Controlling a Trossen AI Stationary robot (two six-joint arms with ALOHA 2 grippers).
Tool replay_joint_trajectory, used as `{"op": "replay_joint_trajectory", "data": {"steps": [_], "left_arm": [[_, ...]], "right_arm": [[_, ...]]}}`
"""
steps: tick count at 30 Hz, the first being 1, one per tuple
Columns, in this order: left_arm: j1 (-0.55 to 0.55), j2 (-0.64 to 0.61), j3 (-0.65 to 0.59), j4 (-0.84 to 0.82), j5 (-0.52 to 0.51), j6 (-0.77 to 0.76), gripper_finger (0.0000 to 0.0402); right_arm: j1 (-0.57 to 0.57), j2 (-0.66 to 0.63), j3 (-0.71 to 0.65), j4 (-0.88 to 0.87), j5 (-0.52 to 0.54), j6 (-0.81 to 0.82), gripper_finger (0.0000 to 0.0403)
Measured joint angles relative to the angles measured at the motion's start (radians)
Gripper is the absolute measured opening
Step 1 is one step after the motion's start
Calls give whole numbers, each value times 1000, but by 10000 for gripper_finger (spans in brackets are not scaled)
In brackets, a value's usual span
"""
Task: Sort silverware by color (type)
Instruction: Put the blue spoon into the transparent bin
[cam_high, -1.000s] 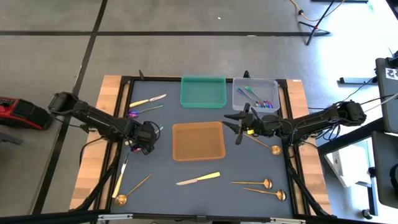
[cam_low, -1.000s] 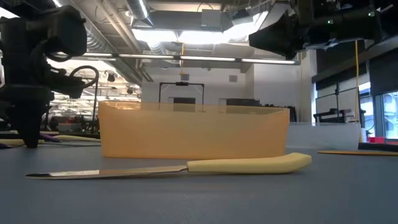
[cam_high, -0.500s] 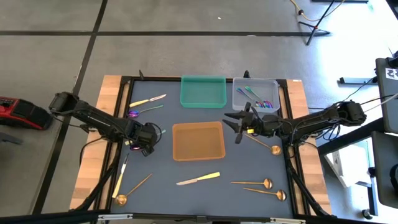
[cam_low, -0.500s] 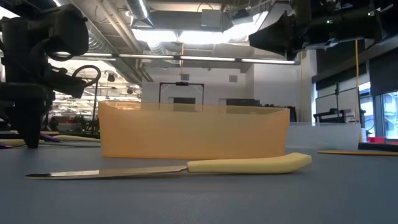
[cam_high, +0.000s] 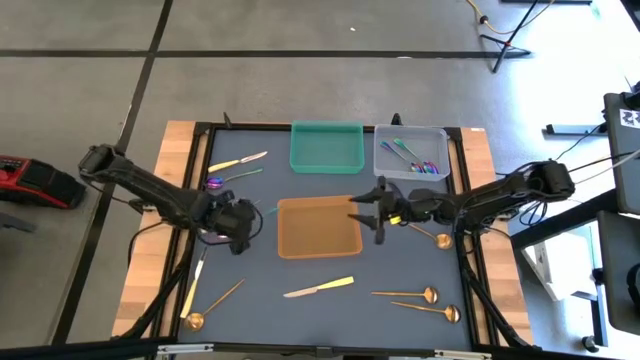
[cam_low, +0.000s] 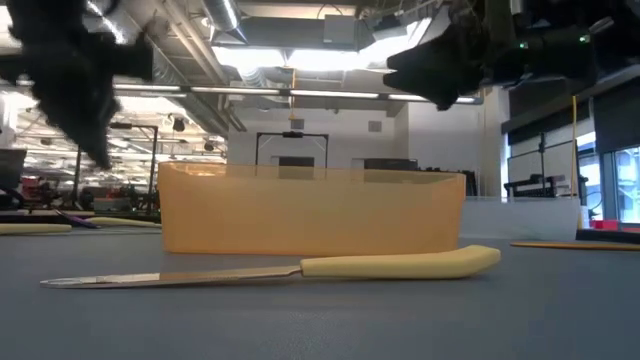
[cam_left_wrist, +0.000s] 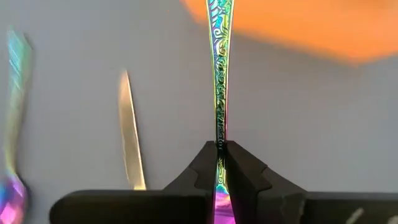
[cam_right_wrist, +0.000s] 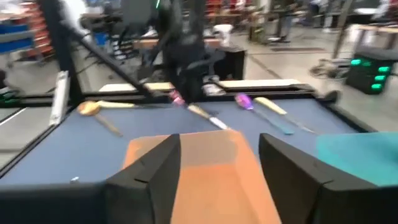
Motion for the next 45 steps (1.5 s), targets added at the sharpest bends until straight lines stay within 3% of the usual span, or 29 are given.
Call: {"op": "replay_joint_trajectory", "data": {"steps": [8,12,15,21,31,36,45], "left_arm": [[-124,-76,4,240,-302,170,17],[-138,-76,-24,505,-386,366,17],[-130,-59,-48,738,-360,539,17],[-85,-30,-122,1121,-210,809,17],[-41,59,-356,1659,-141,851,18],[-41,61,-380,1725,-136,855,18],[-17,61,-380,1723,-121,842,18]], "right_arm": [[1,107,123,-41,-130,0,234],[2,126,162,-49,-154,32,234],[0,125,194,-43,-142,38,234],[1,124,247,-44,-83,36,234],[27,207,256,-3,-105,-65,234],[34,282,256,160,-108,-111,234],[33,373,325,178,-108,-148,234]]}}
